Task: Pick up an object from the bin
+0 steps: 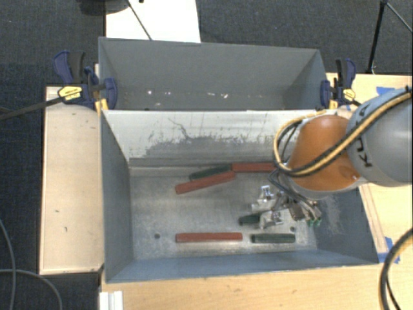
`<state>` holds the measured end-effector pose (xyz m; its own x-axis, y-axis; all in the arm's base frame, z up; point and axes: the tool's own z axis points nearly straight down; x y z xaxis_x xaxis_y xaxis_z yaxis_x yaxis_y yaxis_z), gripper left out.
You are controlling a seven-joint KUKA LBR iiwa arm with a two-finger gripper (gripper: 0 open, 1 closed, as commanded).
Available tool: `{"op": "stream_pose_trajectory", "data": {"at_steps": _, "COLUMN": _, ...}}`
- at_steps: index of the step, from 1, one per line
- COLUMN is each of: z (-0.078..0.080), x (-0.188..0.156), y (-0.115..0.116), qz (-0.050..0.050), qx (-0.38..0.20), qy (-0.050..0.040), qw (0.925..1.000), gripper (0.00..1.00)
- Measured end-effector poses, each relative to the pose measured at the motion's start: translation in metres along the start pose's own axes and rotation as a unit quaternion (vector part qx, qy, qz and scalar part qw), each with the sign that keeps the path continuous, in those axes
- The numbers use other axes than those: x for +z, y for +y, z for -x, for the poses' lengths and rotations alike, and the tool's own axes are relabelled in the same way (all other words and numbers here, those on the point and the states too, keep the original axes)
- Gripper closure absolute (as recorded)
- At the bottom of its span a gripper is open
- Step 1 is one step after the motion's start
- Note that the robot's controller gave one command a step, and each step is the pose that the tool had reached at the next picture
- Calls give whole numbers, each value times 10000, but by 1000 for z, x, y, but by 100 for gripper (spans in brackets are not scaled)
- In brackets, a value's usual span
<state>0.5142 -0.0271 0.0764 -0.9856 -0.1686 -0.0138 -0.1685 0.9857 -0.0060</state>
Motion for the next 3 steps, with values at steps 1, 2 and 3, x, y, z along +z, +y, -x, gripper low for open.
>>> {"op": "stream_pose_trajectory", "data": {"at_steps": 1, "z": -2, "x": -37, "y": 6, "qz": 26, "qx": -177, "qy": 36, "qw": 9998, "gripper": 100}}
{"op": "stream_pose_trajectory", "data": {"at_steps": 2, "z": -5, "x": -73, "y": 6, "qz": 46, "qx": -382, "qy": 103, "qw": 9992, "gripper": 100}}
{"op": "stream_pose_trajectory", "data": {"at_steps": 3, "z": -5, "x": -128, "y": 4, "qz": 39, "qx": -512, "qy": 70, "qw": 9987, "gripper": 100}}
